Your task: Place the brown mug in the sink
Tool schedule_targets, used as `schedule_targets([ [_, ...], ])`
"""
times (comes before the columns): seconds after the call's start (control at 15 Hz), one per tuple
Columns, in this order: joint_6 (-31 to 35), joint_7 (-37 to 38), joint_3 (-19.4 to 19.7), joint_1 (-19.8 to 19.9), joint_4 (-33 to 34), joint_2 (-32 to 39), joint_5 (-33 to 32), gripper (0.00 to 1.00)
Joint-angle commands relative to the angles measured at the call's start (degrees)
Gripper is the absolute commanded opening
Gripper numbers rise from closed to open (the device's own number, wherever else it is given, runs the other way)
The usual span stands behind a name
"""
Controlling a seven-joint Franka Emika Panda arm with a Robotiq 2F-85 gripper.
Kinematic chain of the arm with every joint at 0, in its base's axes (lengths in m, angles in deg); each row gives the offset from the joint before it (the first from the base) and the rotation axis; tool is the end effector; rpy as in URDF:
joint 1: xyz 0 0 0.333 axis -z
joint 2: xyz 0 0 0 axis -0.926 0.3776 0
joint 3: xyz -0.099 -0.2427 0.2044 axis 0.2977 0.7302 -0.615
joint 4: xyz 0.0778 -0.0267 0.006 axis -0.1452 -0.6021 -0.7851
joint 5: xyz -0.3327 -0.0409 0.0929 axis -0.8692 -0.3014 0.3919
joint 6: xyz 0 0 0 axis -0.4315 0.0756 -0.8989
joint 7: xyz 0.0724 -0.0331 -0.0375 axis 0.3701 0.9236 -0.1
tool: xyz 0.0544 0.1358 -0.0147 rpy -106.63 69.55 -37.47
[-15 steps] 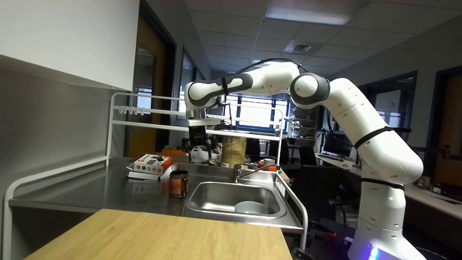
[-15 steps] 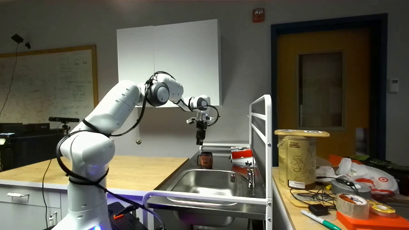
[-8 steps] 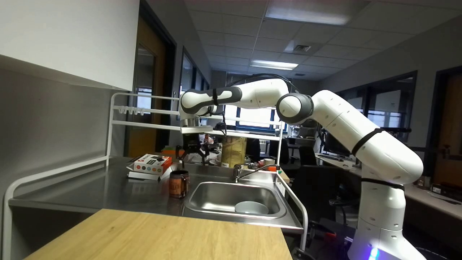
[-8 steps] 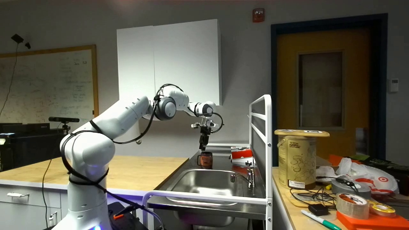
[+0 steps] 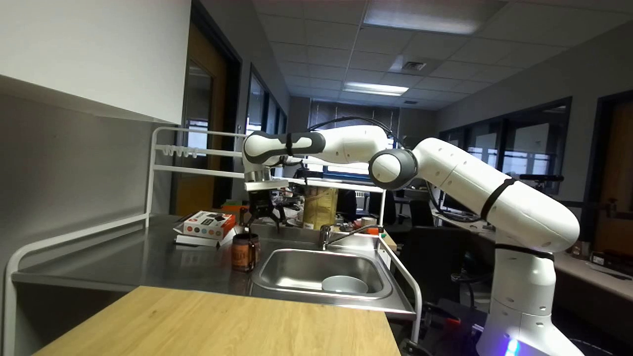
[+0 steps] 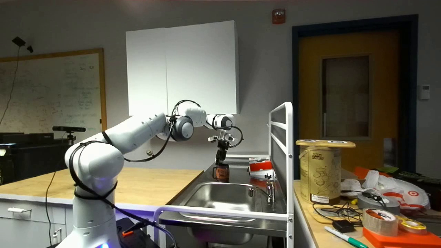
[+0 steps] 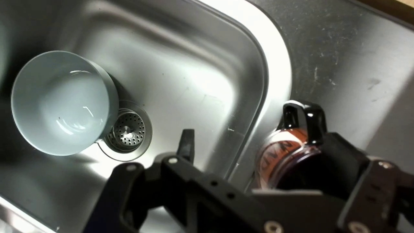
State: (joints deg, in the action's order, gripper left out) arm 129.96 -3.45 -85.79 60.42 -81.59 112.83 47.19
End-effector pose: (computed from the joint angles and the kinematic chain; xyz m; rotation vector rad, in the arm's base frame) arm 0.7046 0.1089 0.2885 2.9070 -0.8706 -0.5042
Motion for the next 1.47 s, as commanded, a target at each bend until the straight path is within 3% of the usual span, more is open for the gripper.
schedule_targets([
  [0.0, -3.4, 1.7, -0.3, 0.8, 6.4, 4.0, 1.1, 1.00],
  [0.07, -3.7, 1.8, -0.2, 0.9, 6.9, 4.2, 1.3, 1.00],
  [0.13, -3.9, 1.8, -0.2, 0.9, 7.3, 4.4, 1.3, 0.75],
  [0.27, -4.3, 2.0, -0.2, 1.0, 7.8, 4.5, 1.4, 0.69],
  [0.53, -4.7, 2.0, -0.2, 1.1, 8.4, 4.6, 1.3, 0.35],
  [0.6, -4.9, 2.0, -0.3, 1.2, 8.4, 4.7, 1.6, 0.80],
  [0.67, -5.1, 2.1, -0.4, 1.4, 8.5, 4.7, 1.8, 0.73],
  [0.73, -5.4, 2.0, -0.6, 1.4, 8.5, 4.6, 2.0, 0.73],
  [1.0, -6.2, 1.8, -0.8, 1.2, 9.1, 4.0, 2.2, 1.00],
  [1.4, -5.7, 1.9, -0.9, 1.7, 10.1, 3.9, 3.2, 1.00],
])
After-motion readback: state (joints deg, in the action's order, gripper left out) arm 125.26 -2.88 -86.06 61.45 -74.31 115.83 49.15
